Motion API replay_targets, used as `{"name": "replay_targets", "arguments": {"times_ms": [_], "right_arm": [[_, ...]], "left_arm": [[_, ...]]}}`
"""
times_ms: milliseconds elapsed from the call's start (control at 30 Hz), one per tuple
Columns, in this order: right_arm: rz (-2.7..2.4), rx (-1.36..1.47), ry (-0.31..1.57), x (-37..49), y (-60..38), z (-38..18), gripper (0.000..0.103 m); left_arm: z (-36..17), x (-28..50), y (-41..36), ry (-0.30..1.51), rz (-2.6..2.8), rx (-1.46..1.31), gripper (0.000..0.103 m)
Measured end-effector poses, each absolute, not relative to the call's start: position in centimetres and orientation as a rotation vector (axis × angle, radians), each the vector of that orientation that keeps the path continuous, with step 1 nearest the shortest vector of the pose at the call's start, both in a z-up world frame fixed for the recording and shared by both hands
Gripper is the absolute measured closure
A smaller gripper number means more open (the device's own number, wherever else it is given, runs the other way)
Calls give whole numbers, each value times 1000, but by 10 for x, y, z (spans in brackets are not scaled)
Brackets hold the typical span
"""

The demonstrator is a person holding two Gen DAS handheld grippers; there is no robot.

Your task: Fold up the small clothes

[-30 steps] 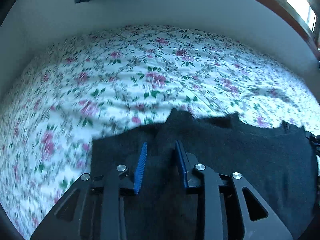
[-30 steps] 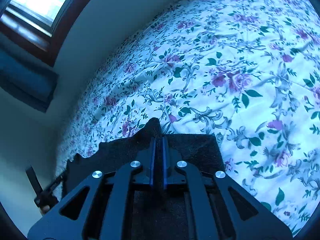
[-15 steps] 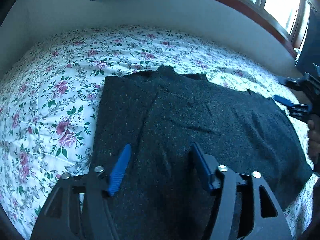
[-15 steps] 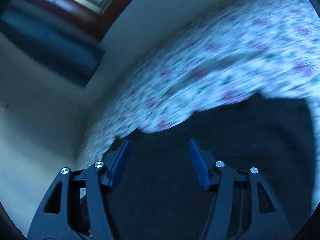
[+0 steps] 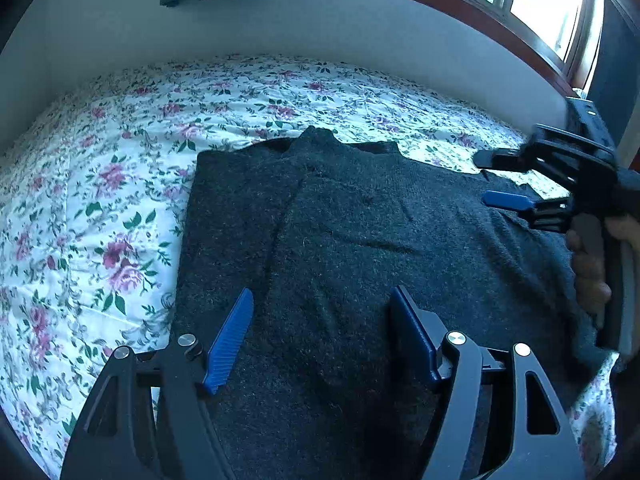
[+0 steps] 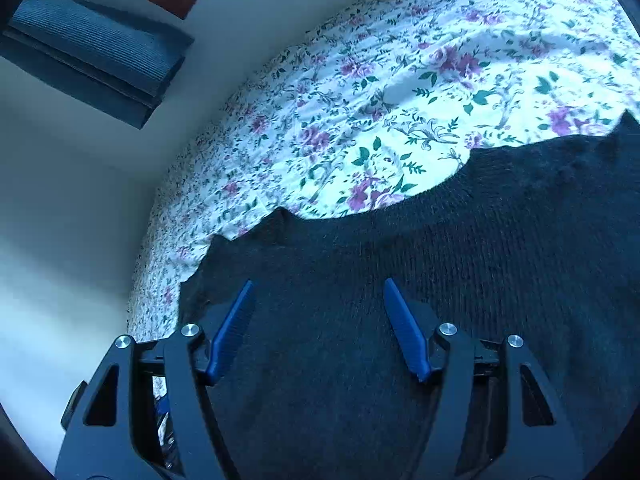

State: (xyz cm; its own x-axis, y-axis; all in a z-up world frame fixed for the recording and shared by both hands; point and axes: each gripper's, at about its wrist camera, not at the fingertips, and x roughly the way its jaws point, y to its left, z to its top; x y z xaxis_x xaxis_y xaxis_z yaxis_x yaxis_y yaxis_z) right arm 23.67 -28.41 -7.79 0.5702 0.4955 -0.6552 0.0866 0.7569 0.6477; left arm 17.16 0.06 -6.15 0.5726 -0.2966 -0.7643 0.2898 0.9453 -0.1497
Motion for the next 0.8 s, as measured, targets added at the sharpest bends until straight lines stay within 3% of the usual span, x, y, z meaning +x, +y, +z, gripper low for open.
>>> {"name": "replay_targets", "arguments": {"times_ms": [233,400,800], "right_arm": [[311,649,929,176,-268,-61,36],[292,679,985,156,-259,-90,36],[325,701,888,97,-251,-75,33]], "left_arm": [[-60,172,7,908,-351,-49,33],[-60,172,7,914,-353,-47,33],[-59,171,18,901,-361,-91,33]]}}
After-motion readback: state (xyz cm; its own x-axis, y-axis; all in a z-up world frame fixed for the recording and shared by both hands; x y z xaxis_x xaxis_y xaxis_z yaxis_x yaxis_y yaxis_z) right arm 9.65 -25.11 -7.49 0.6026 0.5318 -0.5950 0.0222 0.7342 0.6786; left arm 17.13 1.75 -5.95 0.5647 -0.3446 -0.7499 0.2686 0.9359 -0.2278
